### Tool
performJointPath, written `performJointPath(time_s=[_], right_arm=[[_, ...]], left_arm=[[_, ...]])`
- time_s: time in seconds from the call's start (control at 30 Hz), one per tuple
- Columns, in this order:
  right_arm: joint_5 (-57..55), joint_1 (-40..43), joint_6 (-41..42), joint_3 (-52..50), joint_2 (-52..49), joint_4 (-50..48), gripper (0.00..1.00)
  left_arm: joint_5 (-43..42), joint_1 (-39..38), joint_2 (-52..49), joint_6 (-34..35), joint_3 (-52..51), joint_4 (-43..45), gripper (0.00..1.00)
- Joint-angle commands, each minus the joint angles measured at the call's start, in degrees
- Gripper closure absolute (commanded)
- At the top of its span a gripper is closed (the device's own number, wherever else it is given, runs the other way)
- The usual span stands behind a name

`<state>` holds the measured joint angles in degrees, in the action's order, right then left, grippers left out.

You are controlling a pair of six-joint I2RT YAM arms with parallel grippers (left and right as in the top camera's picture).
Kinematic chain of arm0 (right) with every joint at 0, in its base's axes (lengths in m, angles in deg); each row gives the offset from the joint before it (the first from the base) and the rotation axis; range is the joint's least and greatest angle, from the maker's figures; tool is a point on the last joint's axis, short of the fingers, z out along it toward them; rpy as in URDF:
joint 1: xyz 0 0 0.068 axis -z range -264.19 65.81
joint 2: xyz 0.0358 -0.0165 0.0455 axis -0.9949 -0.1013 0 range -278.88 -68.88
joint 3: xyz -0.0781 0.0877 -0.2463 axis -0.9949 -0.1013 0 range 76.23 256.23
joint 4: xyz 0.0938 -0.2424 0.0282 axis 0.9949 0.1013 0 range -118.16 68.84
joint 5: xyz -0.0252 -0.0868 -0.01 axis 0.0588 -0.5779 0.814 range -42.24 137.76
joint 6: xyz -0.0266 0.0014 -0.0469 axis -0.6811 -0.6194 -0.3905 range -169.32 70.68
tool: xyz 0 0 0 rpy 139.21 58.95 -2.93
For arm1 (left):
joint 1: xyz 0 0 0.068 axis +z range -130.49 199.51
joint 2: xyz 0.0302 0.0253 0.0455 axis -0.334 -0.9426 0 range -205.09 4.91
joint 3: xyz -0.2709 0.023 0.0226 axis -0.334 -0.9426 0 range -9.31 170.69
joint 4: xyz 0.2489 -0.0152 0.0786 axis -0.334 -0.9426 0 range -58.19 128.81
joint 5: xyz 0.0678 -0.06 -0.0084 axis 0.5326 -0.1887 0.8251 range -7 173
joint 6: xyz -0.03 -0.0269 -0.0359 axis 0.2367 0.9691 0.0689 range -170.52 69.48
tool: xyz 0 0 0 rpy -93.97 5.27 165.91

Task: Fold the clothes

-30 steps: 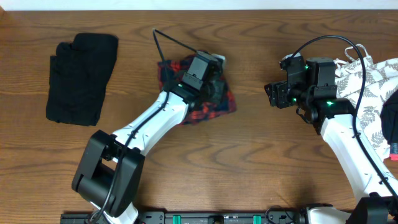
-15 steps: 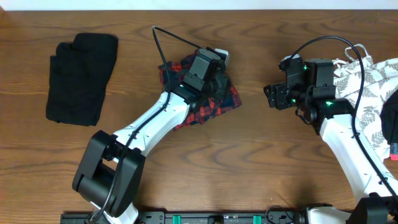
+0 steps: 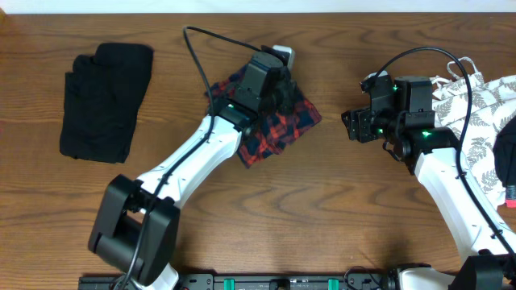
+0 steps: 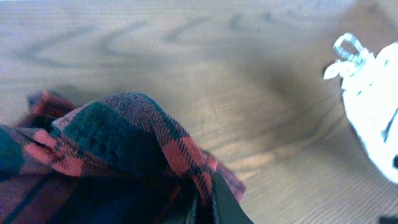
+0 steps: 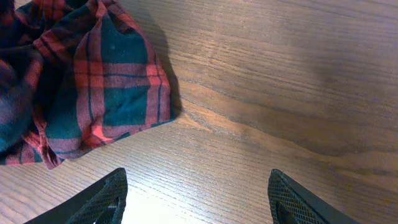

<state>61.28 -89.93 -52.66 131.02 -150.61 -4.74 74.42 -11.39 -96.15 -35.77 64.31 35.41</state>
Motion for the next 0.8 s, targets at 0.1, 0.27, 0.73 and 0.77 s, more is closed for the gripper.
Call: performJointPath(time_s=[0.1,0.27,0.73,0.77], right_arm=[[0.46,-0.9,0.74,-0.15,0.02,0.42,0.3],[0.46,-2.67,0.74,-0.15,0.02,0.79,0.3],[-3.58,-6.03,0.46,-0.15,0.04,1.4,0.27],[-3.32,-6.03,0.28,-0.15,0.04,1.53,0.27]], left_arm=[[0.74,0.96,1.03,0.98,2.05,8.31,0.94],[0.68,0.98,-6.47,2.99,2.05,13.27,0.94],[1.84,1.62,-18.45,0.98,2.05,22.69,0.94],[2.93,1.79,-18.43,0.59,2.05,22.69,0.94]])
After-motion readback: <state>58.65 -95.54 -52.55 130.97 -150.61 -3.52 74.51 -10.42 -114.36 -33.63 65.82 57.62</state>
